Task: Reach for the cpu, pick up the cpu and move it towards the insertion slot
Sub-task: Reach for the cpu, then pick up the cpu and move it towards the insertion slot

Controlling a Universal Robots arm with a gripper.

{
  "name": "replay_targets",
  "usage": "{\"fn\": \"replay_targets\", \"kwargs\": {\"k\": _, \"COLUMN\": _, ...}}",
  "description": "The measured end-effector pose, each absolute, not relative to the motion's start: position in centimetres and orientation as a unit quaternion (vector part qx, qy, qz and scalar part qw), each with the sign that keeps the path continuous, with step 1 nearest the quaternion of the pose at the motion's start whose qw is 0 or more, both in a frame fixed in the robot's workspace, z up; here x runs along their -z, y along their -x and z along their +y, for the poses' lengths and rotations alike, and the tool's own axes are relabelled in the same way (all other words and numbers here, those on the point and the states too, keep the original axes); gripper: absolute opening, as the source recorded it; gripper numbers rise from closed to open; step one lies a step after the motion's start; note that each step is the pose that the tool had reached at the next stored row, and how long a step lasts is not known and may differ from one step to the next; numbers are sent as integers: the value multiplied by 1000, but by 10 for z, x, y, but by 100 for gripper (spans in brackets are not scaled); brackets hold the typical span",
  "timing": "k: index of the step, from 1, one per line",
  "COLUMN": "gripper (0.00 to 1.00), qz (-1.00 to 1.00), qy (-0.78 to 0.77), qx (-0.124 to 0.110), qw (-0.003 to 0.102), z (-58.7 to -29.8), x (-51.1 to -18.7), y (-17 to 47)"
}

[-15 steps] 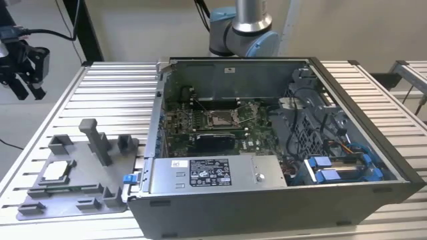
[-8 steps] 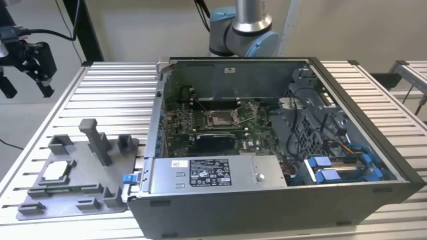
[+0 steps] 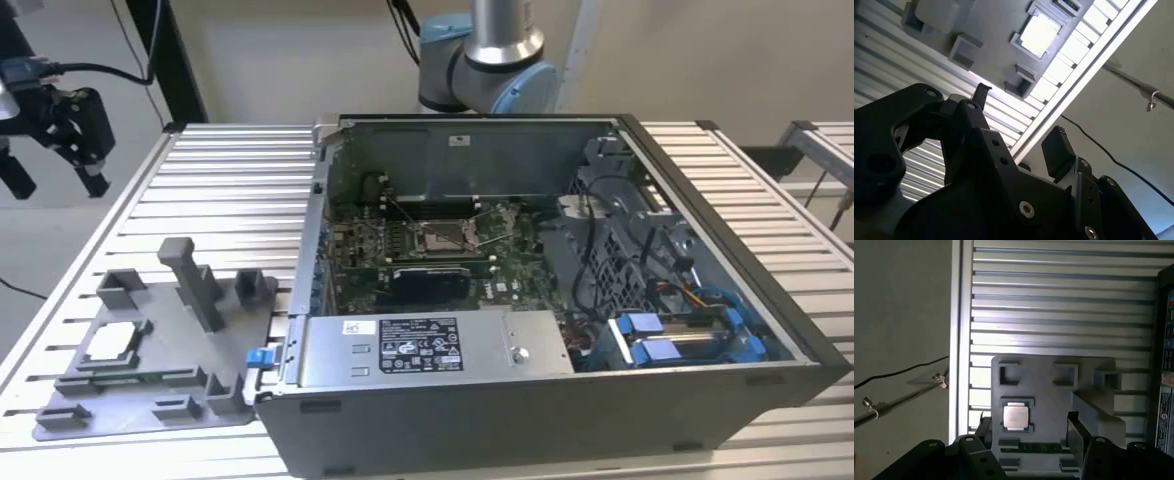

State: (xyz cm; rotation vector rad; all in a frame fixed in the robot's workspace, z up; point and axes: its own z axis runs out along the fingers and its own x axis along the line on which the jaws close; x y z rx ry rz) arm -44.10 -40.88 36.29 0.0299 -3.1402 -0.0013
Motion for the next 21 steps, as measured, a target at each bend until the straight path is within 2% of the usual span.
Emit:
{"fn": "replay_targets", "kwargs": {"k": 7, "gripper": 100, "qz": -1000, "qy": -10, "qx": 0, "qw": 1, "z": -415, "x": -350, "y": 441}}
{"fn": "replay_targets", "kwargs": {"k": 15, "gripper": 100, "qz": -1000, "qy": -10, "qx": 0, "qw": 1, "z": -436, "x": -336, "y": 441}}
{"fn": "replay_targets", "kwargs": {"k": 21, "gripper": 100, "qz": -1000, "qy": -10, "qx": 0, "qw": 1, "z": -438, "x": -325, "y": 445}}
